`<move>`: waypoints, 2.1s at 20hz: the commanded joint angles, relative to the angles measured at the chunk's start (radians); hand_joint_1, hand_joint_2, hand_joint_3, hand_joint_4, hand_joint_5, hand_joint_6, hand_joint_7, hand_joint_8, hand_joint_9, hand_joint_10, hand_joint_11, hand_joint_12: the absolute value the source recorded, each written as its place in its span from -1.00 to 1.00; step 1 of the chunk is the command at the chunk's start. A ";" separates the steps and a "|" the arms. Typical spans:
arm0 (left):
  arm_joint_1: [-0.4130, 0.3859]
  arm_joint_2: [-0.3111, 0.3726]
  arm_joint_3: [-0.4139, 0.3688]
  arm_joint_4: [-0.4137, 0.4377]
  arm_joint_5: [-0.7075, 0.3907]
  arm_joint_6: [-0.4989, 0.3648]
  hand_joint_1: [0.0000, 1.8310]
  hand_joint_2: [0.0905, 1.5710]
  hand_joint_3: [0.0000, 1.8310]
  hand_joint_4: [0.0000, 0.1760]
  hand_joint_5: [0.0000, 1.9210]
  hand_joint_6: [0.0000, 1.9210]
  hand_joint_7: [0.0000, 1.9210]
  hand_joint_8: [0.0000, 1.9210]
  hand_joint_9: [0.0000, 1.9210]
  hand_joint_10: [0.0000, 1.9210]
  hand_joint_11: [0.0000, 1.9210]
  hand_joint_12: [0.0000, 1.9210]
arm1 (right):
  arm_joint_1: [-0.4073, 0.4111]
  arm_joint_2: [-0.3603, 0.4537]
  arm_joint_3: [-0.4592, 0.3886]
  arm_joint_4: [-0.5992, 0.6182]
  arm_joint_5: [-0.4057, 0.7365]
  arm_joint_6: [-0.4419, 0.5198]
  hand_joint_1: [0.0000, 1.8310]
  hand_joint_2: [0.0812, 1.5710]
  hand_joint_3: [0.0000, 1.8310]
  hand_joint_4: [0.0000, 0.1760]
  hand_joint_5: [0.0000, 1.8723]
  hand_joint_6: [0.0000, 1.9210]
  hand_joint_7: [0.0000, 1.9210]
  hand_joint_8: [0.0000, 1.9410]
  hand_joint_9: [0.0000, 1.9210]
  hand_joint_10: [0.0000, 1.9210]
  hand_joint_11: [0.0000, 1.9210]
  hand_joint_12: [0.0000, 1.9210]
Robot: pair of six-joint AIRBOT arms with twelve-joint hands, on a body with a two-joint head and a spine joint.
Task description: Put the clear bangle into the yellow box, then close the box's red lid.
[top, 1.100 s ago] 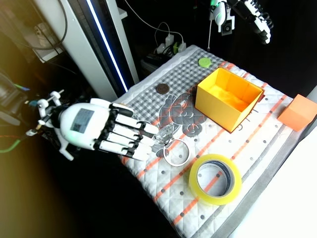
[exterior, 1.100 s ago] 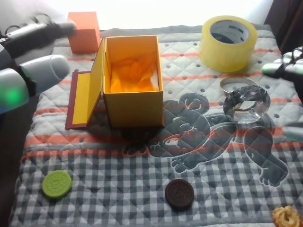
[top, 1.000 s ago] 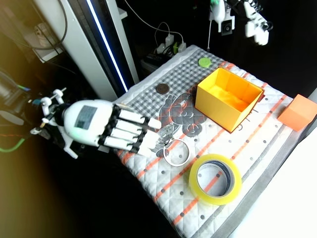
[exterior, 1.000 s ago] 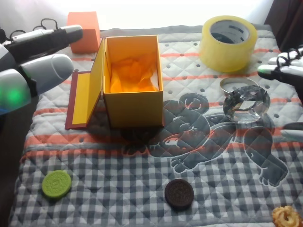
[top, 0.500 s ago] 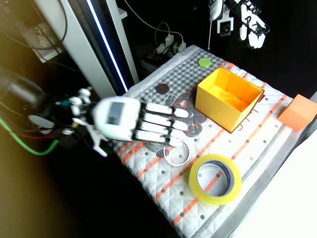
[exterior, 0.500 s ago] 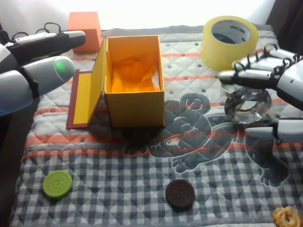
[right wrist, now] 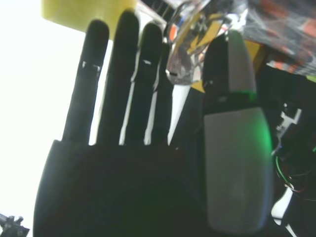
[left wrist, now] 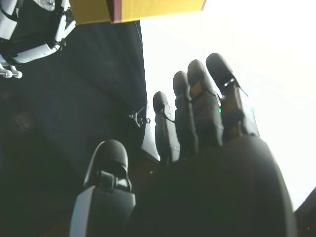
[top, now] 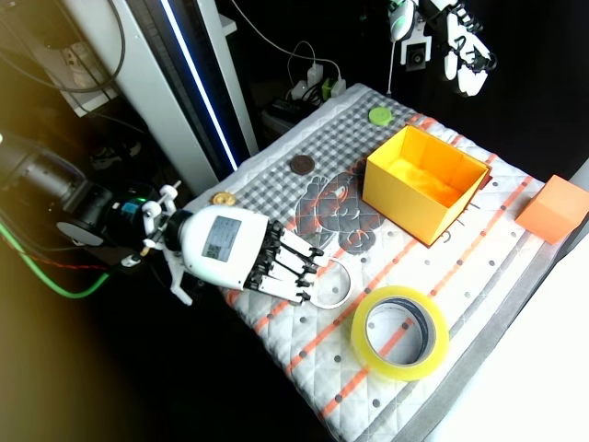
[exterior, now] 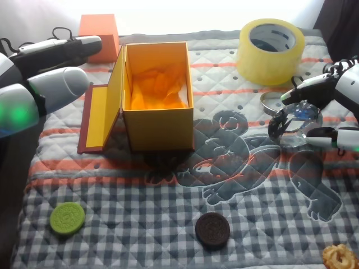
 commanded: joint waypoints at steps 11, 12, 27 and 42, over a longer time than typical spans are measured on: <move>-0.006 -0.004 0.004 0.007 -0.120 -0.013 -1.00 0.56 -1.00 0.71 -0.61 -1.00 -0.56 -1.00 -0.57 -1.00 -0.99 -0.08 | 0.011 -0.051 0.028 0.005 0.017 -0.004 0.26 0.28 -1.00 -1.00 -0.07 -0.95 0.04 -0.96 0.01 -0.98 -0.55 0.02; -0.006 -0.004 0.005 0.007 -0.120 -0.013 -1.00 0.56 -1.00 0.67 -0.61 -1.00 -0.57 -1.00 -0.58 -1.00 -1.00 -0.09 | 0.013 -0.052 0.030 0.005 0.011 -0.004 0.21 0.27 -1.00 -1.00 -0.07 -0.99 0.05 -0.99 0.00 -0.99 -0.59 0.05; -0.006 -0.009 0.006 0.008 -0.119 -0.022 -0.93 0.58 -1.00 0.65 -0.61 -1.00 -0.53 -0.99 -0.53 -1.00 -0.97 -0.04 | 0.077 -0.026 0.002 -0.076 0.011 -0.001 -0.36 0.14 -0.99 0.12 -0.50 -1.00 -0.53 -1.00 -0.62 -1.00 -0.99 -0.17; -0.006 -0.017 0.025 0.023 -0.113 -0.092 -0.98 0.61 -1.00 0.39 -0.63 -1.00 -0.48 -0.99 -0.48 -0.99 -0.96 0.02 | 0.107 -0.064 0.040 -0.097 -0.067 -0.001 0.47 0.34 -1.00 -1.00 -0.04 -0.06 0.25 -0.41 0.02 0.01 -0.36 0.40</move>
